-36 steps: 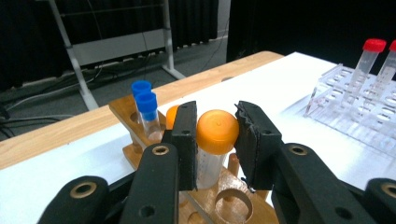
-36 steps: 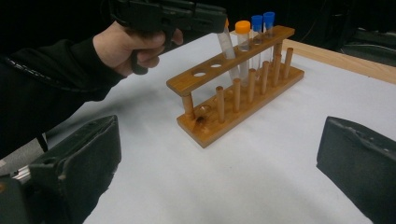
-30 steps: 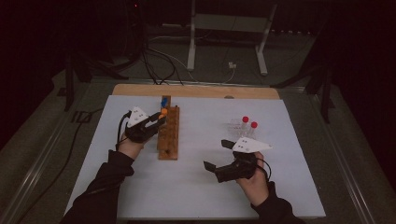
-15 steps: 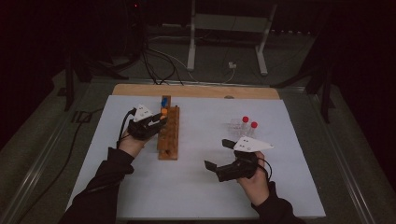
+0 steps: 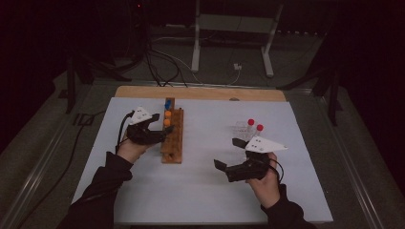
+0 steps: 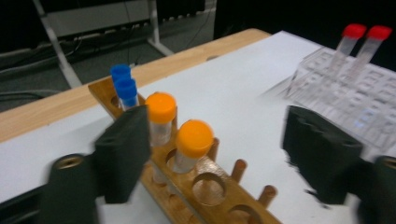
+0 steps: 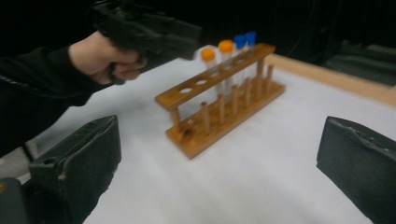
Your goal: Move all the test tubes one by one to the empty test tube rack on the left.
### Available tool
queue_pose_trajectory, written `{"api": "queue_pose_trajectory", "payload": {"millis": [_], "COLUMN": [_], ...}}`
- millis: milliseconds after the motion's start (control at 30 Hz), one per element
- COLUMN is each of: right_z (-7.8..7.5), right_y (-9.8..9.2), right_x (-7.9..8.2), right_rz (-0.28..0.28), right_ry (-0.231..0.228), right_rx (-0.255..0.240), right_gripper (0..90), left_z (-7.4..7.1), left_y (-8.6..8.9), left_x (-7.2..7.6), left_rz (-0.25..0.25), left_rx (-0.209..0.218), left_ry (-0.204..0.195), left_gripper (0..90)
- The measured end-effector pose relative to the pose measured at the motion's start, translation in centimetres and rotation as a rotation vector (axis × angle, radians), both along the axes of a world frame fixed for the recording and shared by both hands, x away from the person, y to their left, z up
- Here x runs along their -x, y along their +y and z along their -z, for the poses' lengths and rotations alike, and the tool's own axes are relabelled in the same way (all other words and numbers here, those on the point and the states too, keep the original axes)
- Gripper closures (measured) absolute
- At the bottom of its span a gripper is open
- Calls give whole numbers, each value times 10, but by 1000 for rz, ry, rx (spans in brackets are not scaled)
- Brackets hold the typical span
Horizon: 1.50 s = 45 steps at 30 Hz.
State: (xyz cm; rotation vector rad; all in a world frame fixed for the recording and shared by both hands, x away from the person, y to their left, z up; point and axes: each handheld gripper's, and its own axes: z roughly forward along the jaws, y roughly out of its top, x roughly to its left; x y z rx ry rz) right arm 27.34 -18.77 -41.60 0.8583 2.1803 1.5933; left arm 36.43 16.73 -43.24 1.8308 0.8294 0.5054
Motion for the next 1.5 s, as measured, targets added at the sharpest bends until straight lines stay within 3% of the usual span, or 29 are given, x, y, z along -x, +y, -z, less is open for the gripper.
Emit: {"api": "queue_pose_trajectory", "payload": {"millis": [67, 133, 367, 500, 600, 800, 867, 1000, 1267, 1500], "right_z": [-6, -12, -32, -39, -38, -22, -13, 3, 35, 51], "right_y": [-6, -14, -45, -62, -75, -96, -101, -108, -114, -108], "right_x": [-2, -3, -12, -19, -25, -42, -47, -55, -70, -79], "right_rz": [5, 28, 132, 249, 300, 363, 380, 401, 407, 377], "right_ry": [-31, -51, -81, -71, -67, -25, 1, 43, 130, 130], "right_rx": [-3, 2, 2, -18, -26, -1, 15, 35, 88, 128], "right_gripper": [0, 0, 0, 0, 0, 72, 173, 260, 394, 520], "left_z": [-3, -5, -4, -2, -1, 2, 3, 4, 4, 5], "left_y": [4, 8, 12, 12, 13, 14, 14, 15, 15, 14], "left_x": [7, 14, 44, 51, 52, 52, 51, 51, 52, 52], "left_rz": [38, 86, 155, 170, 174, 176, 176, 178, 186, 191], "left_rx": [39, 67, 93, 93, 106, 111, 114, 113, 115, 107], "left_ry": [-7, -17, -79, -89, -88, -88, -85, -84, -78, -72], "left_gripper": [138, 31, 16, 13, 13, 13, 13, 13, 13, 13]}}
